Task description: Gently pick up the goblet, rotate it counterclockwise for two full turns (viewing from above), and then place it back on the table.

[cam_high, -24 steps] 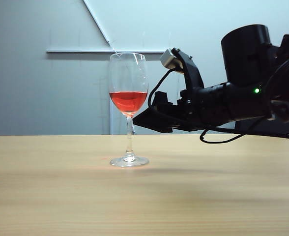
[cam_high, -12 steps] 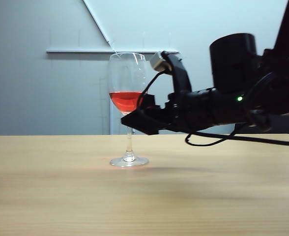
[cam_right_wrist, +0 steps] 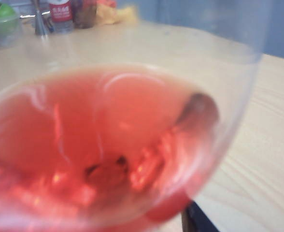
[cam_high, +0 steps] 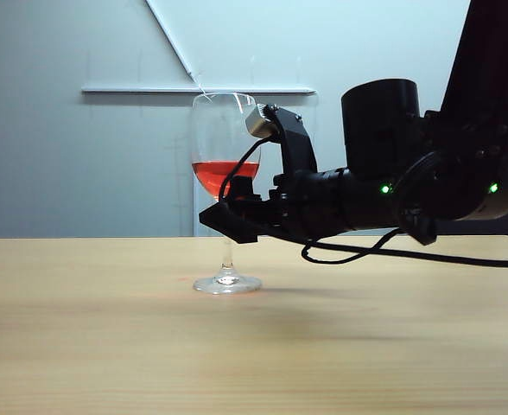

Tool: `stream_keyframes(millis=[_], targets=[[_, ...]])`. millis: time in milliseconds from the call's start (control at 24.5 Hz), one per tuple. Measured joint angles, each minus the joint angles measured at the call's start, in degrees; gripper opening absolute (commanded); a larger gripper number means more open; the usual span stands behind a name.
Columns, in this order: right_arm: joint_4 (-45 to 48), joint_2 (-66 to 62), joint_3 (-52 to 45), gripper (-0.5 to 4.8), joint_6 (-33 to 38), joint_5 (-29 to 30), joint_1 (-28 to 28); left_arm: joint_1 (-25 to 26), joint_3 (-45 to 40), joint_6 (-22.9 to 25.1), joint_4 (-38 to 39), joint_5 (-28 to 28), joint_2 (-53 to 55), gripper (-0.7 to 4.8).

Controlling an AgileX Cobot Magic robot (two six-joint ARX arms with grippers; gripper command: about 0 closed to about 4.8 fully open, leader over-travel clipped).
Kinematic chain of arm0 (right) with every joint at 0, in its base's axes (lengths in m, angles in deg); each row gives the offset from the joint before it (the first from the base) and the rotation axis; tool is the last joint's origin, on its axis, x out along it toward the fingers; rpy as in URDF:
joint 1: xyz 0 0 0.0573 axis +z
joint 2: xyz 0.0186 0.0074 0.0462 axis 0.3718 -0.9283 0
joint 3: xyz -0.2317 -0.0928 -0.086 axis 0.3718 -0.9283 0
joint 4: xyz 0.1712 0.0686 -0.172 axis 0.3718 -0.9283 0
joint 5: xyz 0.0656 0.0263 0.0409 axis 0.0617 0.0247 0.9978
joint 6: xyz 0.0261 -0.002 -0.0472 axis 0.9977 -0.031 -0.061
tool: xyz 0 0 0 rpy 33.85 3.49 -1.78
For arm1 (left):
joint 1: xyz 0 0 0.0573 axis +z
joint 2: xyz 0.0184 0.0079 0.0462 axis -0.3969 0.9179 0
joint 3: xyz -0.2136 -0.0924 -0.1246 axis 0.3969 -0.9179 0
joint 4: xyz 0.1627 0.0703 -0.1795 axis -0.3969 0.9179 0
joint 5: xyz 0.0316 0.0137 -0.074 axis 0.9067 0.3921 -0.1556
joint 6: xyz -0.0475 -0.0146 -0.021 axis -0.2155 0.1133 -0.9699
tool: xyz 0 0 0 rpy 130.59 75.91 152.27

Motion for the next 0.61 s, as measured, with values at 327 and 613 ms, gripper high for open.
stream_keyframes(millis=[327, 613], targets=[[1.73, -2.10, 0.96, 3.24, 1.01, -0.28, 0.00, 0.00, 0.00, 0.00, 0.00, 0.00, 0.00, -0.05], [1.73, -2.47, 1.84, 2.60, 1.11, -0.24, 0.00, 0.00, 0.00, 0.02, 0.00, 0.00, 0.00, -0.05]])
